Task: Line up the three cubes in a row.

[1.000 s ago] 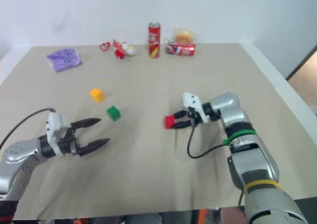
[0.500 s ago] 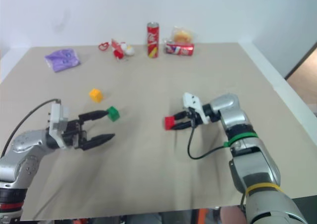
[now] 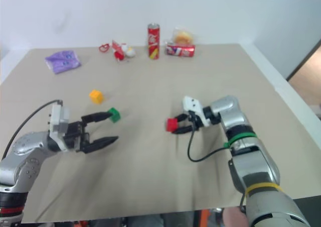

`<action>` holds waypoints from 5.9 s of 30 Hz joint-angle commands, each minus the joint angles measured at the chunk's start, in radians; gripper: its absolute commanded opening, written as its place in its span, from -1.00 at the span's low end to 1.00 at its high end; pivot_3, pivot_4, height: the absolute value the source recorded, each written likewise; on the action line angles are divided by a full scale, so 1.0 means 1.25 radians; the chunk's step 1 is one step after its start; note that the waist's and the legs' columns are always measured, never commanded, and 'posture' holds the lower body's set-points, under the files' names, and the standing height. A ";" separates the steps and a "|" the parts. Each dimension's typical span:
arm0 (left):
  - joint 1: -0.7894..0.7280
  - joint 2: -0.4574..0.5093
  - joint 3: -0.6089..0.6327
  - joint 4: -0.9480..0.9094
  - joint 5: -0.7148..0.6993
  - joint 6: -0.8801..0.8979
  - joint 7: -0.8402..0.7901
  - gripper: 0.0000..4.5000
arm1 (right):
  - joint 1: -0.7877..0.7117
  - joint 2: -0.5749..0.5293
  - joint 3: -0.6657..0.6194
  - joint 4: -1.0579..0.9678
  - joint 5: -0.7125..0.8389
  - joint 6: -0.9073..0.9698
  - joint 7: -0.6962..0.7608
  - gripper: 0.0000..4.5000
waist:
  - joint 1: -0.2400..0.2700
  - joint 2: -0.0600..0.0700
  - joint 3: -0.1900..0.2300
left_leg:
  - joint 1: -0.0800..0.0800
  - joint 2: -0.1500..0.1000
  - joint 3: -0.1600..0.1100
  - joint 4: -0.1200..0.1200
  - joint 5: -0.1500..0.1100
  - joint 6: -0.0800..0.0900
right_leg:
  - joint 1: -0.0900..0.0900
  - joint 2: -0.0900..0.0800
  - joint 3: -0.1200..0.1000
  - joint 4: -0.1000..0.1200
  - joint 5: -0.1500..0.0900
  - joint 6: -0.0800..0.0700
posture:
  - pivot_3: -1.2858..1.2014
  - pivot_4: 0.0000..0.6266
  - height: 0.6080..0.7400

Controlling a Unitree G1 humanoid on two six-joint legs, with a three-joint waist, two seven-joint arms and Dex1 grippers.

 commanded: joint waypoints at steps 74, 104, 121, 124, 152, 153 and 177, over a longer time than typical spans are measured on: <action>-0.301 -0.070 -0.105 0.482 0.308 0.048 0.155 1.00 | 0.080 -0.009 -0.131 -0.626 0.247 0.375 -0.121 0.98 | 0.010 0.002 0.001 | -0.005 -0.001 0.003 0.000 0.002 0.003 | -0.004 0.000 0.003 0.000 0.004 0.002 | 0.03 -0.52 1.00; -0.356 -0.033 -0.213 0.488 0.371 -0.062 -0.057 -0.41 | 0.118 -0.068 -0.141 -0.713 0.295 0.448 -0.076 1.00 | 0.014 0.002 0.001 | -0.006 -0.002 0.002 0.000 0.002 0.002 | -0.005 -0.001 0.003 0.000 0.004 0.005 | 0.03 -0.52 1.00; -0.617 -0.203 -0.259 0.894 0.425 -0.384 -0.262 -0.41 | 0.338 -0.274 -0.220 -0.786 0.334 0.484 -0.080 1.00 | 0.021 0.002 0.001 | -0.009 -0.002 0.002 0.003 0.001 0.002 | -0.006 0.000 0.003 -0.001 0.004 0.006 | 0.03 -0.52 1.00; -0.628 -0.206 -0.269 0.942 0.450 -0.415 -0.283 -0.41 | 0.352 -0.271 -0.226 -0.811 0.346 0.495 -0.101 1.00 | 0.020 0.002 0.001 | -0.009 -0.002 0.002 0.003 0.001 0.002 | -0.006 0.000 0.003 -0.001 0.004 0.007 | 0.03 -0.52 1.00; -0.688 -0.296 -0.239 1.088 0.522 -0.446 -0.218 -0.41 | 0.314 -0.252 -0.207 -0.823 0.361 0.510 -0.148 1.00 | 0.029 0.002 0.001 | -0.015 -0.004 0.000 0.013 0.001 0.003 | -0.006 -0.001 0.004 -0.001 0.005 0.009 | 0.03 -0.52 1.00; -0.686 -0.295 -0.237 1.088 0.519 -0.444 -0.224 -0.41 | 0.313 -0.252 -0.206 -0.823 0.361 0.510 -0.148 1.00 | 0.029 0.002 0.001 | -0.015 -0.004 0.000 0.013 0.001 0.003 | -0.006 -0.001 0.004 -0.001 0.005 0.009 | 0.03 -0.52 1.00; -0.668 -0.256 -0.255 1.104 0.582 -0.486 -0.183 0.99 | 0.287 -0.242 -0.198 -0.791 0.355 0.491 -0.143 1.00 | 0.028 0.002 0.001 | -0.014 -0.005 -0.001 0.016 0.004 0.009 | -0.004 -0.001 0.004 -0.001 0.009 0.012 | 0.03 -0.52 1.00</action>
